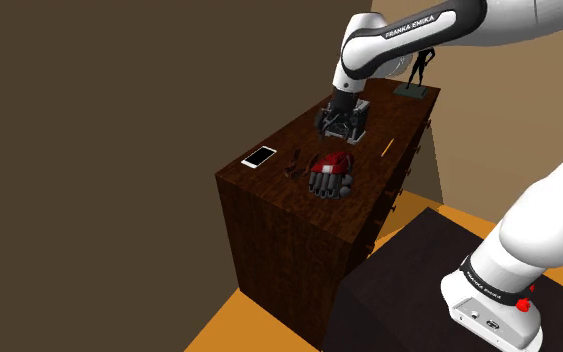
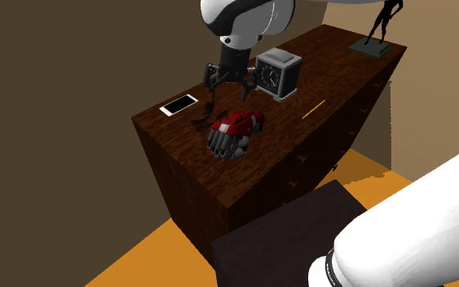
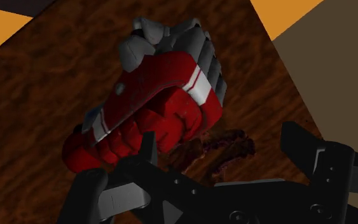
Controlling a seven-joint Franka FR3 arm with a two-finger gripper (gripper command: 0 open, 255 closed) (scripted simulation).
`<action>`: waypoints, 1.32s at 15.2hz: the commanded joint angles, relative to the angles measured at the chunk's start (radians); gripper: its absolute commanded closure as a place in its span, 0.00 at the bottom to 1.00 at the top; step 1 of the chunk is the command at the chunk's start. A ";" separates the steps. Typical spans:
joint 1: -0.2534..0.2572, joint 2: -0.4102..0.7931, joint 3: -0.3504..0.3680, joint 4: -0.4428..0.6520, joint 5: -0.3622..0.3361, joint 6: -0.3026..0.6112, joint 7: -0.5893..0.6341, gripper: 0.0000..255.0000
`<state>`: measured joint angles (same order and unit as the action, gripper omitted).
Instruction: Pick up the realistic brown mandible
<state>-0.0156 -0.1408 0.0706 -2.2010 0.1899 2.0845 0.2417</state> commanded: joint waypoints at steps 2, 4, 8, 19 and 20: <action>0.000 0.124 0.000 0.072 0.023 0.052 0.013 0.00; -0.001 0.202 -0.001 0.127 0.038 0.075 0.022 0.00; -0.004 0.358 -0.002 0.250 0.068 0.108 0.038 0.00; -0.011 0.633 0.002 0.460 0.114 0.171 0.052 0.00; -0.011 0.640 0.003 0.458 0.116 0.181 0.049 0.00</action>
<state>-0.0254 0.4951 0.0732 -1.7371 0.3037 2.2552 0.2952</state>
